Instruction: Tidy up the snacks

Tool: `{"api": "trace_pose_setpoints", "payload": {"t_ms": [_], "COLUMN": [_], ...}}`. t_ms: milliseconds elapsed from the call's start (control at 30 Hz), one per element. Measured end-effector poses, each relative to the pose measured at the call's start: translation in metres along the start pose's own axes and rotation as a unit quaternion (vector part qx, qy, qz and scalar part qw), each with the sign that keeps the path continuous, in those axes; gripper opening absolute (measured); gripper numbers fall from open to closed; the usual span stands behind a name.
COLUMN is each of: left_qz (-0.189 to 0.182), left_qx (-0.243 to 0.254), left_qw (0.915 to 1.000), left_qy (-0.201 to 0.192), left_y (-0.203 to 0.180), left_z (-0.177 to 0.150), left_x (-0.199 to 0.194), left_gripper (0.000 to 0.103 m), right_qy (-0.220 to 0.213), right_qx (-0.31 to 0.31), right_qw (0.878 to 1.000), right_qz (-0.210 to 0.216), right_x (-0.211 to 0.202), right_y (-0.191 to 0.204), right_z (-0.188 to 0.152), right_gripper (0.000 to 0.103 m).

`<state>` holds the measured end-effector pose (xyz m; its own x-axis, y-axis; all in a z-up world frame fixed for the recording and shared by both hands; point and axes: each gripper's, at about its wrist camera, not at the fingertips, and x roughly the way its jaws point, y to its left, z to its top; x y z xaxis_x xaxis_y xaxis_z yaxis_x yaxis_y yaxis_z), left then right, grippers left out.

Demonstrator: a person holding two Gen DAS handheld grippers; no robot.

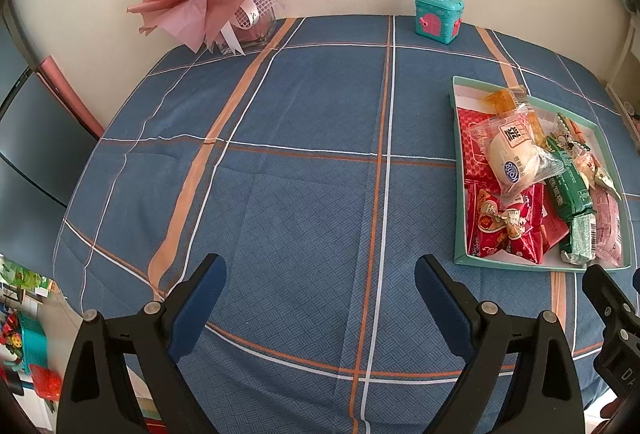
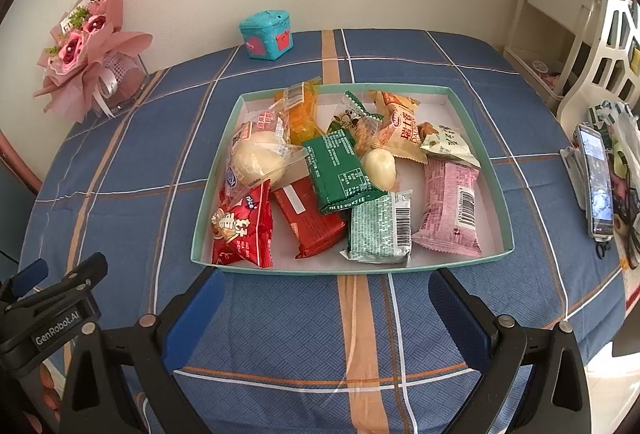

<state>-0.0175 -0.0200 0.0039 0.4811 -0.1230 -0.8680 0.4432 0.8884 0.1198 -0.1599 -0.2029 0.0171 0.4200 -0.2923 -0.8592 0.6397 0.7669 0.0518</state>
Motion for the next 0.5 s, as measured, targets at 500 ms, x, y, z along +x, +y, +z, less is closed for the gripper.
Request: {"api": "trace_pose_setpoints", "payload": {"t_ms": [500], "left_qz": [0.001], "left_qx": [0.000], "left_qw": [1.0000], "left_qy": [0.002], "left_y": [0.0002], "left_z": [-0.0007], "left_x": [0.0015], "left_gripper": [0.095], "right_qy": [0.002], "right_qx": [-0.003], "right_qw": [1.000], "right_qz": [0.000], "right_x": [0.0016], "right_y": [0.0012], "right_z": [-0.0002], "right_gripper": [0.103]}}
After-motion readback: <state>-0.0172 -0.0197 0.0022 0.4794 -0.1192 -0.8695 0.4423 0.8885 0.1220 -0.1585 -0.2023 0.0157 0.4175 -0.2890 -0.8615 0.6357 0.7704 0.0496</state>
